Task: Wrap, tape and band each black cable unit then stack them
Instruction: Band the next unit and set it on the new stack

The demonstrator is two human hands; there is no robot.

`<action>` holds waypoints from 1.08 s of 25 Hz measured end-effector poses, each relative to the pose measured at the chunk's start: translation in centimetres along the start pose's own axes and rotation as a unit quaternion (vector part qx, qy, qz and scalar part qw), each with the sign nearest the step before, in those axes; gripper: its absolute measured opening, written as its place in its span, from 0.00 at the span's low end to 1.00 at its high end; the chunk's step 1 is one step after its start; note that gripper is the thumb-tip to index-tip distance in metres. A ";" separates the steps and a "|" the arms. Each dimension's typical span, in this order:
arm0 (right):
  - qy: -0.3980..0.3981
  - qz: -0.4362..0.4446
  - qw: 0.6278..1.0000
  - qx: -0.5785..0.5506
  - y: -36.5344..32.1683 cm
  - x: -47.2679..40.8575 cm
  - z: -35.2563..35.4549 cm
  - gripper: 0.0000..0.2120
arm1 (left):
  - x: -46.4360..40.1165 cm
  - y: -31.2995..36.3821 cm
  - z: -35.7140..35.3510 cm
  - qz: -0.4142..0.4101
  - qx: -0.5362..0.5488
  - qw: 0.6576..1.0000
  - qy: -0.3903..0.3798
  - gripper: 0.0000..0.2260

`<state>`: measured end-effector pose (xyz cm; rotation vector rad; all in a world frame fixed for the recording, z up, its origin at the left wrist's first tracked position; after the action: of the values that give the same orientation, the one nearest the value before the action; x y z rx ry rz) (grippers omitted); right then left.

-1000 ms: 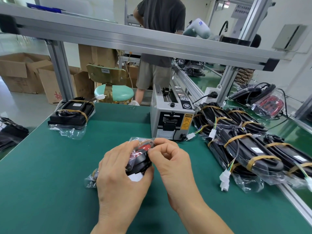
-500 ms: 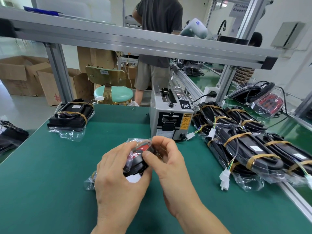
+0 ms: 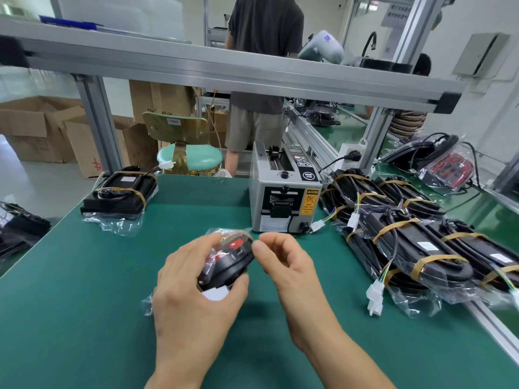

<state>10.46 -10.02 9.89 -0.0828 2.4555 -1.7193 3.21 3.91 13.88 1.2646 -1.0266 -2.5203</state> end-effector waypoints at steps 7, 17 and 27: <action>-0.006 -0.067 0.997 0.046 0.1 -1.1 -0.4 0.10 | -0.4 -0.4 -0.3 -0.023 0.018 0.998 -0.050 0.23; -0.171 0.051 0.930 0.322 -1.0 -1.1 0.1 0.44 | 0.1 -5.9 -2.2 0.210 0.506 0.828 -0.122 0.23; -0.129 0.206 0.778 0.579 -2.4 -1.6 -1.4 0.31 | -1.9 -5.5 -1.0 0.080 0.087 0.968 -0.220 0.19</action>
<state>11.76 -9.37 12.74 0.3046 0.8004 -2.3936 6.09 8.32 11.19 0.6234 -1.3995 -2.6891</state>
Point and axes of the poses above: each hand's wrist, its own x-axis away from the middle knuckle, its own z-axis out of the back of the hand, y = z × x, the point moved 8 cm from there along -x, towards the middle knuckle, and after that the axes turned 15 degrees about -x, right-handed, at the moved point
